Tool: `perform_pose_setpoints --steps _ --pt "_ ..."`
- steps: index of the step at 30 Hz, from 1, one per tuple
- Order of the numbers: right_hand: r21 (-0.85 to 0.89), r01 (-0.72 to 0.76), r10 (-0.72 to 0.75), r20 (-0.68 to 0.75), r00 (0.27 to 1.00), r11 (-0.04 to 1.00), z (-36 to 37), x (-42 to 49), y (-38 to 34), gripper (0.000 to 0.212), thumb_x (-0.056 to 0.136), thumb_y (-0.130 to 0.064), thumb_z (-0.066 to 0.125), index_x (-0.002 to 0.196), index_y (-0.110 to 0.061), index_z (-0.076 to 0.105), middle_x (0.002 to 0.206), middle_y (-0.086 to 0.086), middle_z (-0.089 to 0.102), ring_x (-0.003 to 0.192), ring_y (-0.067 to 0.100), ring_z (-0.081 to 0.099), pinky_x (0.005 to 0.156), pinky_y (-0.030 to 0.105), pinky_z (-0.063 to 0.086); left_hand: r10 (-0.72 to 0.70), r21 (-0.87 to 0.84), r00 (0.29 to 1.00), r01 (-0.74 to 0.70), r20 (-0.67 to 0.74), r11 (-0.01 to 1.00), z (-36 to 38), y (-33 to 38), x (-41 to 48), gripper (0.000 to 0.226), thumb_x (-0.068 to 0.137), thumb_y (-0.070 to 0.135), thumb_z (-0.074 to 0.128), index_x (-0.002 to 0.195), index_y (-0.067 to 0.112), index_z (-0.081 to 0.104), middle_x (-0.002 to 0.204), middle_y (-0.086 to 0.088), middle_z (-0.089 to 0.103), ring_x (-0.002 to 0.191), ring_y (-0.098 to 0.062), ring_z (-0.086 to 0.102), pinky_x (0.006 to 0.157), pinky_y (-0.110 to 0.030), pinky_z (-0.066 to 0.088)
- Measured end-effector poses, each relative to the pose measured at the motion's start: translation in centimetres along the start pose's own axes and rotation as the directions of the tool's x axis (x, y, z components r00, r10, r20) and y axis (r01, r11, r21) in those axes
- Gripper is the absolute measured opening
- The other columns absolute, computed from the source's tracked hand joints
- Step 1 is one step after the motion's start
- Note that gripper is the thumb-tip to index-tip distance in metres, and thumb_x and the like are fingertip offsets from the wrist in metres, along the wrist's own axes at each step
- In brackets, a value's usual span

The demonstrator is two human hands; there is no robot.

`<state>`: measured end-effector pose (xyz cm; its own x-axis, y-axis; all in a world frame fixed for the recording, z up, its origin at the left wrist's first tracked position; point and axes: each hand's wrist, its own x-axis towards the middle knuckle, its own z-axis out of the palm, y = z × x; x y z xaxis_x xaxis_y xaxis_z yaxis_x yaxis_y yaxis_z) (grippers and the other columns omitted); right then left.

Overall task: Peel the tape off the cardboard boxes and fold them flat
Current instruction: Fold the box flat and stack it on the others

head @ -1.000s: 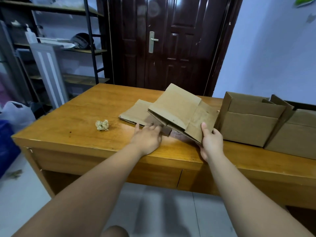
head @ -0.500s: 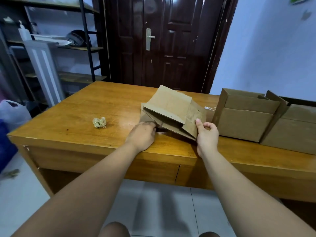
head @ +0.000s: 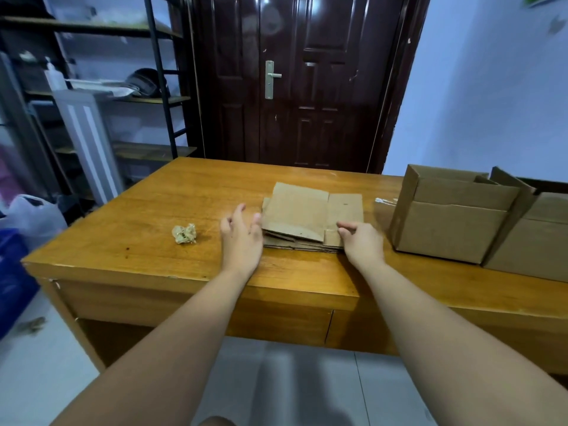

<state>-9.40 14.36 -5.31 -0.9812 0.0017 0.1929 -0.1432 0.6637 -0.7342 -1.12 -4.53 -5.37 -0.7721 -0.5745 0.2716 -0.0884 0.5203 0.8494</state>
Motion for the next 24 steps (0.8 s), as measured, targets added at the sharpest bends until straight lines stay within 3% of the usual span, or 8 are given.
perform_pose_setpoints --steps 2,4,6,9,12,16,20,24 --pt "-0.109 -0.001 0.0 -0.005 1.0 0.994 1.0 -0.1 0.2 0.032 0.1 -0.021 0.046 0.127 -0.019 0.062 0.147 0.015 0.043 0.139 0.028 0.033 0.113 0.039 0.027 0.113 0.25 0.983 -0.147 0.145 0.957 0.4 0.1 -0.2 0.052 0.099 0.047 0.036 0.145 0.024 0.038 0.155 -0.005 0.022 0.136 -0.027 0.032 0.108 -0.04 0.032" --pt "-0.274 0.008 -0.019 -0.036 0.999 0.962 1.3 -0.6 0.2 0.032 0.099 -0.023 0.046 0.127 -0.028 0.061 0.153 0.011 0.034 0.14 0.031 0.025 0.113 0.044 0.024 0.165 0.431 0.932 -0.3 0.324 0.851 1.1 0.1 -0.4 0.059 0.094 0.057 0.041 0.146 0.03 0.035 0.158 0.001 0.019 0.142 -0.027 0.022 0.114 -0.042 0.024" --pt "-0.341 0.021 -0.031 -0.023 0.999 0.94 1.1 -1.0 0.1 0.032 0.1 -0.03 0.043 0.126 -0.032 0.061 0.152 0.006 0.037 0.138 0.033 0.023 0.109 0.045 0.024 0.125 0.513 0.911 -0.329 0.392 0.793 1.5 0.1 -0.3 0.067 0.089 0.061 0.046 0.148 0.032 0.03 0.157 0.003 0.02 0.142 -0.028 0.022 0.115 -0.042 0.025" --pt "-0.339 0.068 -0.036 0.1 0.994 0.938 0.9 -1.1 -0.3 0.044 0.099 -0.047 0.036 0.137 -0.029 0.049 0.156 0.009 0.028 0.141 0.035 0.023 0.112 0.045 0.023 0.072 0.567 0.934 -0.271 0.349 0.778 1.8 0.1 -0.3 0.062 0.09 0.06 0.045 0.144 0.031 0.037 0.148 0.002 0.035 0.136 -0.032 0.028 0.111 -0.044 0.031" --pt "-0.372 0.092 -0.043 0.137 0.99 0.924 1.0 -1.4 -0.5 0.051 0.097 -0.053 0.036 0.143 -0.032 0.041 0.16 0.01 0.017 0.146 0.032 0.007 0.115 0.047 0.017 0.114 0.572 0.946 -0.277 0.303 0.772 1.8 0.4 -0.6 0.049 0.094 0.052 0.046 0.137 0.028 0.046 0.128 -0.003 0.043 0.119 -0.031 0.041 0.1 -0.042 0.039" --pt "-0.411 0.148 -0.113 0.109 0.988 0.899 0.9 -1.5 -0.2 0.042 0.099 -0.047 0.035 0.138 -0.036 0.048 0.156 0.004 0.029 0.146 0.03 0.006 0.116 0.049 0.012 0.126 0.546 0.95 -0.269 0.285 0.793 1.6 0.7 -0.9 0.041 0.095 0.046 0.049 0.129 0.024 0.053 0.117 -0.005 0.042 0.113 -0.028 0.043 0.095 -0.041 0.043" --pt "-0.424 0.197 -0.156 0.13 0.979 0.884 0.8 -1.6 -0.3 0.043 0.099 -0.047 0.035 0.137 -0.034 0.051 0.149 0.004 0.04 0.138 0.029 0.026 0.112 0.043 0.022 0.141 0.565 0.957 -0.264 0.252 0.782 1.7 0.4 -0.7 0.039 0.097 0.042 0.045 0.13 0.023 0.054 0.122 -0.005 0.043 0.117 -0.026 0.04 0.098 -0.039 0.038" --pt "-0.377 0.198 -0.161 0.126 0.979 0.905 0.6 -1.7 -0.2 0.047 0.096 -0.052 0.041 0.136 -0.03 0.053 0.143 0.003 0.045 0.132 0.028 0.03 0.107 0.039 0.031 0.124 0.62 0.964 -0.246 0.234 0.745 2.0 -0.1 -0.5 0.044 0.099 0.034 0.038 0.141 0.02 0.041 0.144 -0.007 0.035 0.133 -0.029 0.028 0.109 -0.042 0.027"
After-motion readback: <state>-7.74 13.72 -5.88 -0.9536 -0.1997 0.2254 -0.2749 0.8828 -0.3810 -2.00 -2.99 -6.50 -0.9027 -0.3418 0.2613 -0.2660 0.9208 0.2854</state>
